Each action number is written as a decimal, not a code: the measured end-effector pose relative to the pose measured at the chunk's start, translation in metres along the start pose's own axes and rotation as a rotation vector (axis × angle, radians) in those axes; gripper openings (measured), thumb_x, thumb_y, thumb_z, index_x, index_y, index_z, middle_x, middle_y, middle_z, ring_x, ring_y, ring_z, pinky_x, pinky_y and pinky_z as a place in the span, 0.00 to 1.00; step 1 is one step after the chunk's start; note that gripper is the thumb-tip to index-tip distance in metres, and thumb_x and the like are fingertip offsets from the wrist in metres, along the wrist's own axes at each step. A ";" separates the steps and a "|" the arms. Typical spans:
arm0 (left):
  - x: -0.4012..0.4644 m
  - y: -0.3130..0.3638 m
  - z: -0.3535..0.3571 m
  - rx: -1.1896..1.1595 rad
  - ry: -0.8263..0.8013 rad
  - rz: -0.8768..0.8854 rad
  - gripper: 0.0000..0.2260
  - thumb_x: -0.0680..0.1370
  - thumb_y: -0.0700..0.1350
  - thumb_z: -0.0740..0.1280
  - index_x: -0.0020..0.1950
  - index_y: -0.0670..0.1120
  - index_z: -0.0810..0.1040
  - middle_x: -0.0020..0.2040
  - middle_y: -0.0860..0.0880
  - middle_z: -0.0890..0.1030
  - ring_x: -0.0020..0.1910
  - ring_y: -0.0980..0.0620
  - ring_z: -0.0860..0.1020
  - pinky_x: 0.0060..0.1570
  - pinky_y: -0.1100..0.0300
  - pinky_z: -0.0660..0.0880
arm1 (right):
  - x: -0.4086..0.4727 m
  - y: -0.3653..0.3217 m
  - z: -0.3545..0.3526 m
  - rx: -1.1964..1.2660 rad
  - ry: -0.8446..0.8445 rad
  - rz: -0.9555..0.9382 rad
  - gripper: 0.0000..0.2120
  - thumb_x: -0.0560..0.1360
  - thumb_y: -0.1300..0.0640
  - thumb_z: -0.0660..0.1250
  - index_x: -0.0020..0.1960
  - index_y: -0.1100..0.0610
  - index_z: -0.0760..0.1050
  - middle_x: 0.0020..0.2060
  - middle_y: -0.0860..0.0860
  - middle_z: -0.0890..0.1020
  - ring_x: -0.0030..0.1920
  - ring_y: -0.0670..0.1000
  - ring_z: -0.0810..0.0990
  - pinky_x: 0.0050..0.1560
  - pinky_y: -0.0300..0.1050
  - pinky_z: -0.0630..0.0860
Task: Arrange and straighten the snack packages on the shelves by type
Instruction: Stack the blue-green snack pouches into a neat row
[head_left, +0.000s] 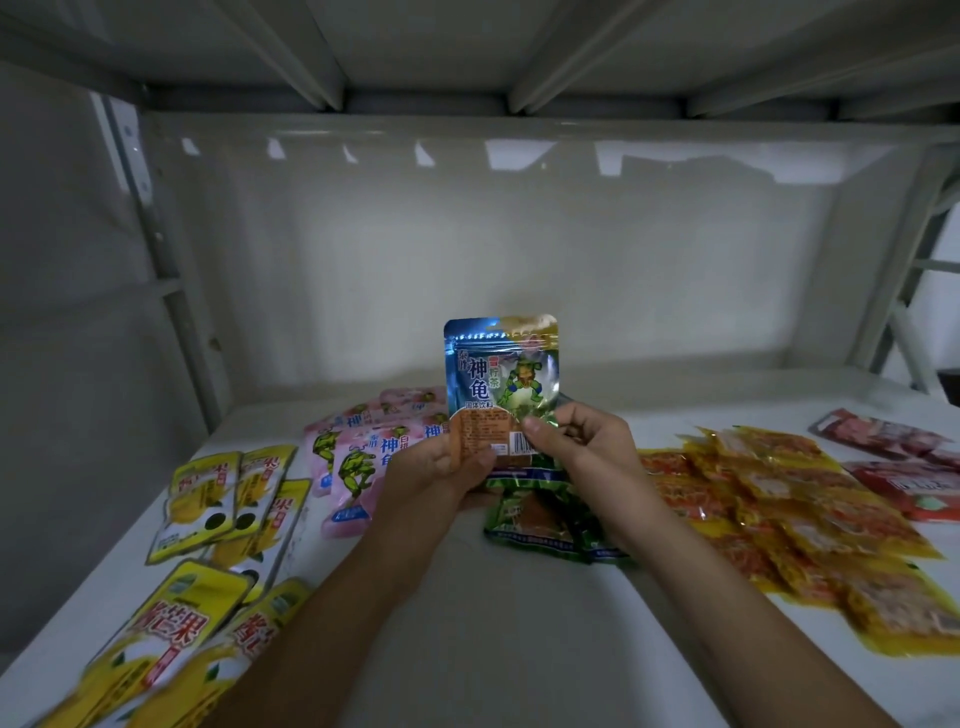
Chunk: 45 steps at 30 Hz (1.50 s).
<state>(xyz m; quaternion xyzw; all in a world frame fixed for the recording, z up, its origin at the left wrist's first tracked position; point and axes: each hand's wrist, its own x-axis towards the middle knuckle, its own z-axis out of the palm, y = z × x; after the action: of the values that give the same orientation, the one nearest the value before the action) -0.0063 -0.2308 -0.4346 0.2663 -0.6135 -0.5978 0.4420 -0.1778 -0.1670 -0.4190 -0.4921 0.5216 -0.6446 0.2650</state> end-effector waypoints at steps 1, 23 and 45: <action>-0.001 0.001 0.000 0.009 -0.003 0.021 0.08 0.80 0.38 0.71 0.58 0.44 0.86 0.53 0.45 0.88 0.53 0.45 0.87 0.47 0.58 0.84 | 0.000 -0.001 0.000 0.001 -0.008 -0.014 0.21 0.78 0.49 0.76 0.45 0.67 0.76 0.37 0.60 0.75 0.39 0.53 0.72 0.44 0.48 0.71; -0.007 0.004 0.010 0.032 -0.030 0.026 0.08 0.79 0.38 0.73 0.58 0.43 0.85 0.50 0.44 0.88 0.50 0.47 0.87 0.41 0.57 0.83 | -0.001 -0.001 0.009 -0.101 -0.026 -0.065 0.08 0.79 0.52 0.73 0.46 0.56 0.83 0.40 0.48 0.88 0.41 0.48 0.86 0.45 0.44 0.80; -0.004 0.004 0.008 0.060 0.127 0.054 0.07 0.80 0.43 0.71 0.49 0.41 0.86 0.46 0.40 0.87 0.49 0.37 0.86 0.48 0.39 0.83 | 0.007 0.015 -0.003 -0.377 -0.090 -0.288 0.28 0.80 0.46 0.71 0.34 0.63 0.63 0.29 0.53 0.64 0.30 0.49 0.62 0.34 0.48 0.61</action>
<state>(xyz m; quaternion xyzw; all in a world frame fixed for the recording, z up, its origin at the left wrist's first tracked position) -0.0108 -0.2232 -0.4309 0.3000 -0.6088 -0.5489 0.4879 -0.1857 -0.1764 -0.4308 -0.6303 0.5449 -0.5445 0.0969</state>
